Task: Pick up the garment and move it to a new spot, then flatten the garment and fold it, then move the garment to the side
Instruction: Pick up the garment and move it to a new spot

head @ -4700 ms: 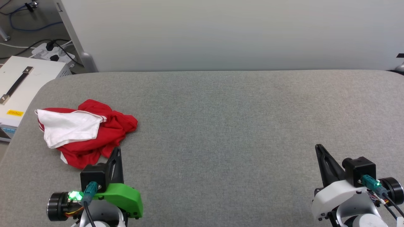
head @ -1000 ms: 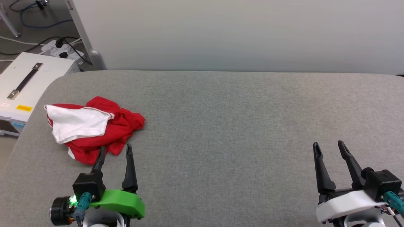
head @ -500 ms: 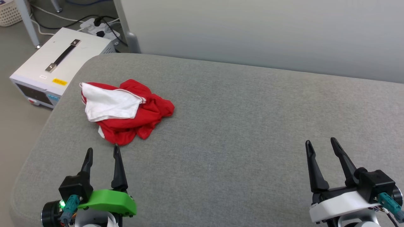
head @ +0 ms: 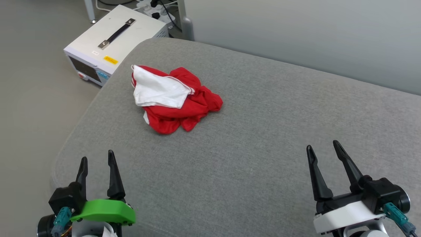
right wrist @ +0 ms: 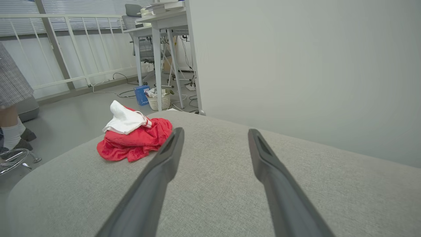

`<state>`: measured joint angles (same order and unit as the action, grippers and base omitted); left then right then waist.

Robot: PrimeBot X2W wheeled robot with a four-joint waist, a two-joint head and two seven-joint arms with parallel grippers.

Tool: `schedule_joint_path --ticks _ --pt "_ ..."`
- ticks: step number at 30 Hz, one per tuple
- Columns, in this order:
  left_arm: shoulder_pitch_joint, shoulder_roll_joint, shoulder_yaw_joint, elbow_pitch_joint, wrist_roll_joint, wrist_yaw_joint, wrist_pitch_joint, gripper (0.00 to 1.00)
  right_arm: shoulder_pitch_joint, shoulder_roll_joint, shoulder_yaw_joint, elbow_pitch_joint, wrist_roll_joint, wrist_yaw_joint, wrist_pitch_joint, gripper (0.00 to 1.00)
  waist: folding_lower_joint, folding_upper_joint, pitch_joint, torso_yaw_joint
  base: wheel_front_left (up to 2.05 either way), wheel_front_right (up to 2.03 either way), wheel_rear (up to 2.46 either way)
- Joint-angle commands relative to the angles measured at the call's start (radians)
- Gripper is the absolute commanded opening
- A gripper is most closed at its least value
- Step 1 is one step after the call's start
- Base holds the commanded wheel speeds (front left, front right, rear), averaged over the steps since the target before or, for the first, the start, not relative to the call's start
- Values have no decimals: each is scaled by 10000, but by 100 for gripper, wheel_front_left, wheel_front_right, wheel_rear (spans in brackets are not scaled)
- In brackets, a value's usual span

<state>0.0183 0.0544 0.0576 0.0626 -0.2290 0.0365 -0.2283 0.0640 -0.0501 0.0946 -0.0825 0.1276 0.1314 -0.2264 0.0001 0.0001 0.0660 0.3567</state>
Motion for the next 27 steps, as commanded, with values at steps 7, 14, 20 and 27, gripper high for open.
schedule_joint_path --ticks 7,14,20,27 --pt "-25 -40 136 156 -372 66 -228 100 -114 -47 115 -136 -35 -7 -249 100 -1 -1 234 1205 0 0 0" --pt "-193 -42 323 429 -100 -364 -335 100 -107 -51 259 -161 16 -7 -354 100 -1 -1 339 1438 0 0 0" --pt "-1771 368 643 812 308 -1316 -335 100 -520 -338 405 -290 -14 -7 -354 100 -1 -1 901 951 0 0 0" --pt "-4720 1526 2 1929 -273 -1654 -275 100 -1126 -733 441 -583 -81 -7 -354 100 -1 -1 1753 251 0 0 0"
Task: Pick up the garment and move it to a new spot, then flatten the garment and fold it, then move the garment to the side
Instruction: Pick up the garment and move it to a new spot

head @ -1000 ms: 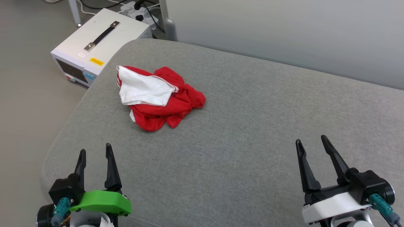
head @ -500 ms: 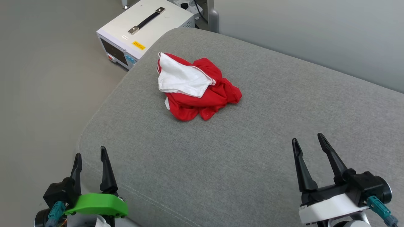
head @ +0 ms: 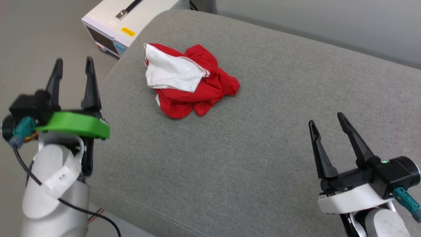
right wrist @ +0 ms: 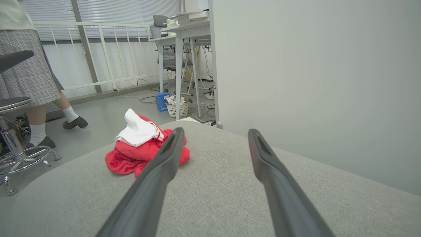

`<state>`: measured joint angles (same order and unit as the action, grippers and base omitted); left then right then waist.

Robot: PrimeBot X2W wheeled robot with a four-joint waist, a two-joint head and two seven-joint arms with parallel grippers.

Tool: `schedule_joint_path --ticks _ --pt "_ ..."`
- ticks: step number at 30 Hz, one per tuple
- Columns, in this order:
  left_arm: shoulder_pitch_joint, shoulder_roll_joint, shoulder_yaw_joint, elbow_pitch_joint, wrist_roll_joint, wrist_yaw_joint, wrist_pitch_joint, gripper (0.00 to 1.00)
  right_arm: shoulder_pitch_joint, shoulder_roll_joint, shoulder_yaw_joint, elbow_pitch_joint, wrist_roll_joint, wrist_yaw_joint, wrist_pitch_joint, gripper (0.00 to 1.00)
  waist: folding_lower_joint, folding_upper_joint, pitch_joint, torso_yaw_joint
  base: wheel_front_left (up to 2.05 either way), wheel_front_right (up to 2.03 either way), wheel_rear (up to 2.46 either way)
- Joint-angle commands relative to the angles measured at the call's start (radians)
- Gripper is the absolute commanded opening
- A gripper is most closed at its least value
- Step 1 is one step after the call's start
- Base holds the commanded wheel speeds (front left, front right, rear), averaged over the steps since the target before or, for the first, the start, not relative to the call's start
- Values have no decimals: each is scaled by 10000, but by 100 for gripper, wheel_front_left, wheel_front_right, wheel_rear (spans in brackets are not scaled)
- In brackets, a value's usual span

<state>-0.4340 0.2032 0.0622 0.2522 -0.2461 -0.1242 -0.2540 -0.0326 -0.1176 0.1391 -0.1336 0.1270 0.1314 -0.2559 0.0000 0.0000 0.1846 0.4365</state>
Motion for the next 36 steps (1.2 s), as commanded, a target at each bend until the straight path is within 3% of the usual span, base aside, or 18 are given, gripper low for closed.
schedule_joint_path --ticks 1,7,15,21,28,36 --pt "-602 189 -203 180 -305 -53 34 100 -234 -102 5 -121 -94 -7 -59 100 0 0 685 -641 0 0 0" --pt "-3113 1430 -1935 1163 -1855 -62 2062 100 -713 -322 -6 -483 -160 -7 -59 100 0 0 1385 -1174 0 0 0" --pt "-5432 2741 -4501 2110 -4410 -64 7121 100 -1218 -512 29 -840 -236 -7 -59 100 0 0 2276 -1741 0 0 0" --pt "-6122 3469 -6138 2456 -5465 -64 9615 100 -1487 -596 -30 -904 -263 -7 -59 100 0 0 2883 -2141 0 0 0" --pt "-6313 3806 -7265 3312 -5967 -64 10638 100 -1792 -679 -90 -941 -259 -7 -59 100 0 0 3503 -2571 0 0 0" --pt "-5936 3570 -8549 4382 -6037 -65 10840 100 -2008 -684 -115 -905 -265 -7 -59 100 0 0 3890 -2771 0 0 0"
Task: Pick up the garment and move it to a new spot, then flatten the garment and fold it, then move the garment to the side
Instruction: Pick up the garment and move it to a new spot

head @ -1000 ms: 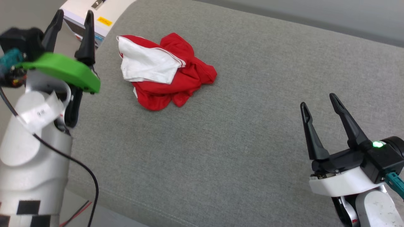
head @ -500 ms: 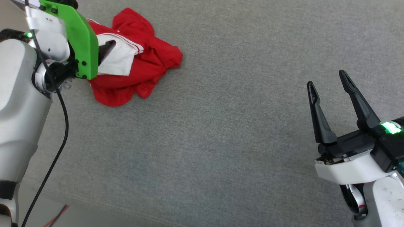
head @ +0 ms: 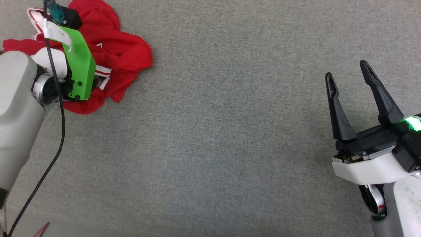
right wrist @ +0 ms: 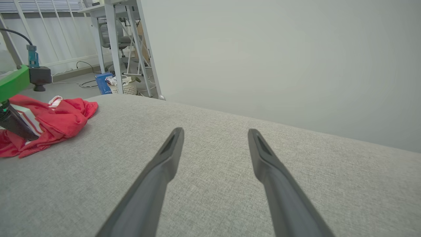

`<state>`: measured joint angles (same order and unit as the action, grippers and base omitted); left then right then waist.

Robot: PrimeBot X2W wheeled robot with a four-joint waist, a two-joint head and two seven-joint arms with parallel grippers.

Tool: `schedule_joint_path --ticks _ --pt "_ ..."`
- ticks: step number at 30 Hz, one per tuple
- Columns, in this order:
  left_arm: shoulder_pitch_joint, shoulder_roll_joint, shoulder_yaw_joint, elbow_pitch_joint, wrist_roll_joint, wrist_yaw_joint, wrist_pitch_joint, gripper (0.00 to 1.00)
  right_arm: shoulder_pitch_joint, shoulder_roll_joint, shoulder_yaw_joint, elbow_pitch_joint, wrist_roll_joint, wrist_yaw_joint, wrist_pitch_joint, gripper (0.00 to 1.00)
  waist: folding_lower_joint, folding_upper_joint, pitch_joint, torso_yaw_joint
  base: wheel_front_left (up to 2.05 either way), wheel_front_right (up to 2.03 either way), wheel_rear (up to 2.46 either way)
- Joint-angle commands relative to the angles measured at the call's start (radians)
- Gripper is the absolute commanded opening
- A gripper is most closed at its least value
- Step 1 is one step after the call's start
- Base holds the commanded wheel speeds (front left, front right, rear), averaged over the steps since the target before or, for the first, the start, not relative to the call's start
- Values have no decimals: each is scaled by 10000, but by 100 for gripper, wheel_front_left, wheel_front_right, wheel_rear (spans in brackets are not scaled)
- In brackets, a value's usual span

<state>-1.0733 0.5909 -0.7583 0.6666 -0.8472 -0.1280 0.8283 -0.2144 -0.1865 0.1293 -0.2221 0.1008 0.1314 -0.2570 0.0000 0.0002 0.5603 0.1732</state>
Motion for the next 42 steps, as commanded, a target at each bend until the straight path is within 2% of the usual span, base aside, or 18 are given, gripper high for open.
schedule_joint_path --ticks 1,2,3,6,14,22,29,36,42 --pt "497 -304 -471 284 -95 -26 -48 100 -194 17 -19 1 -3 -7 -47 100 0 -2 117 -143 0 0 0" --pt "510 -293 -530 315 -171 -26 -137 17 -189 28 -24 21 -4 -7 -47 100 0 -2 84 -137 0 0 0" --pt "490 -247 -584 333 -236 -26 -312 0 -172 47 -32 49 -5 -7 -47 100 0 -2 13 -127 0 0 0" --pt "317 0 -734 217 -245 -26 -1026 0 -90 120 -93 81 12 -7 -47 100 0 -2 -278 -73 0 0 0" --pt "-630 585 -926 -486 268 -26 -3787 0 377 445 -266 208 112 -7 -47 100 0 -2 -1569 133 0 0 0" --pt "-1851 653 -1465 -1435 901 -27 -4872 0 678 811 -320 244 166 -7 -47 100 0 -2 -2485 -198 0 0 0" --pt "-2846 -121 -2209 -2415 1182 -27 -4855 0 918 1076 -571 241 186 -7 -47 100 0 -2 -2965 -993 0 0 0" --pt "-3732 -1594 -2738 -2645 1156 -27 -4995 0 1001 1269 -825 158 170 -7 -47 100 0 -2 -3096 -1980 0 0 0" --pt "-3936 -2383 -3564 -2681 1006 -27 -5306 0 944 1342 -992 49 191 -7 -47 100 0 -2 -2896 -2743 0 0 0"
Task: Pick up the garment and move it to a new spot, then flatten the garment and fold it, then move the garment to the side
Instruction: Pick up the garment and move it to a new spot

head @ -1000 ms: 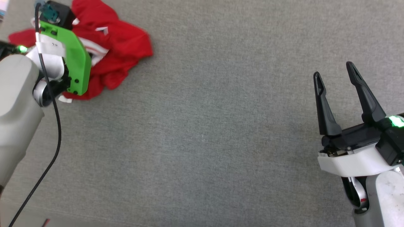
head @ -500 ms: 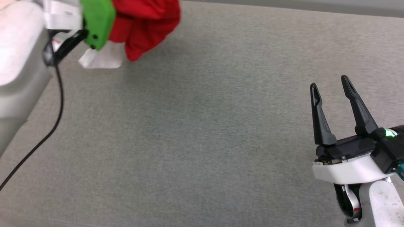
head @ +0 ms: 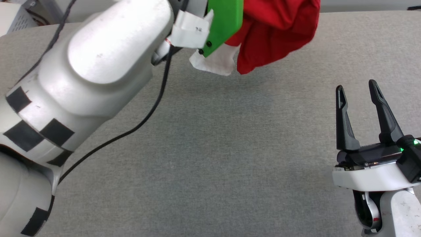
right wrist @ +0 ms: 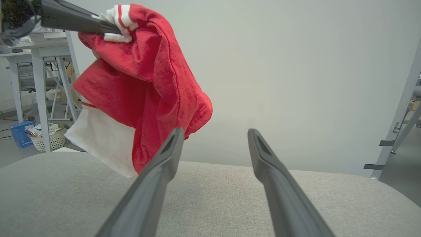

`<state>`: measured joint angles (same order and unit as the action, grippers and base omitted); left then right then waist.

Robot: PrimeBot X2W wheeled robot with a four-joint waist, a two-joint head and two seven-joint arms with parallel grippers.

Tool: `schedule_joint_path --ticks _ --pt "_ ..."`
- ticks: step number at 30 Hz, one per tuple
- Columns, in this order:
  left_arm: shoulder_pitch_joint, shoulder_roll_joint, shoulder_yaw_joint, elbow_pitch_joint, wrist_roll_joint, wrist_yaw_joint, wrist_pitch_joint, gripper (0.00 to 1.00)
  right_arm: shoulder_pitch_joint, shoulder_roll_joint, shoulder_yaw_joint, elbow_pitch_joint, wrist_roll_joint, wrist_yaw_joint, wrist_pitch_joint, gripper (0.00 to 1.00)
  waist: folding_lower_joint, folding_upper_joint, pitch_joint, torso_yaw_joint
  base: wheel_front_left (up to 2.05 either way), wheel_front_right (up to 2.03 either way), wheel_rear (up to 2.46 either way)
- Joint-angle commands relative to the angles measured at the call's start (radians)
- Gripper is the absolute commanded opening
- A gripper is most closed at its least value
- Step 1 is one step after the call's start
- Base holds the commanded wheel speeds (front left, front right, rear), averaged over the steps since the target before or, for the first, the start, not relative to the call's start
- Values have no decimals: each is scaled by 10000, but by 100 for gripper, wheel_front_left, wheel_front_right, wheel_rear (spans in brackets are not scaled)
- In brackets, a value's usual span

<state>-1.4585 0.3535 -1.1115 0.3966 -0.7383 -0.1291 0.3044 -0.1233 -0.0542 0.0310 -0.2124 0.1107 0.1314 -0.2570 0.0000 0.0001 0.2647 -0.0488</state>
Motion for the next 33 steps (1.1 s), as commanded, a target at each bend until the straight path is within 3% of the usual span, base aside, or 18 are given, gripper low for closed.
schedule_joint_path --ticks 1,9,24,25,26,33 --pt "-11 -83 -180 39 -140 -15 -142 0 32 24 -32 -61 97 -7 -47 100 0 -1 93 -598 0 0 0" --pt "1661 -447 -1162 834 -441 -15 -987 0 109 36 -333 -118 321 -7 -47 100 0 -1 358 -674 0 0 0" --pt "5603 -1042 -1477 2569 -1101 219 -2230 0 132 38 -491 26 200 -7 -47 100 0 -1 473 -228 0 0 0" --pt "5631 -1066 -1415 2637 -1093 295 -2429 24 147 38 -496 39 183 -7 -47 100 0 -1 439 -201 0 0 0" --pt "5607 -1082 -1348 2674 -1038 402 -2667 100 172 39 -500 51 170 -7 -47 100 0 -1 395 -175 0 0 0" --pt "5591 -944 -589 2358 -666 1481 -4900 100 575 39 -528 255 -2 -7 -47 100 0 -1 -364 154 0 0 0"
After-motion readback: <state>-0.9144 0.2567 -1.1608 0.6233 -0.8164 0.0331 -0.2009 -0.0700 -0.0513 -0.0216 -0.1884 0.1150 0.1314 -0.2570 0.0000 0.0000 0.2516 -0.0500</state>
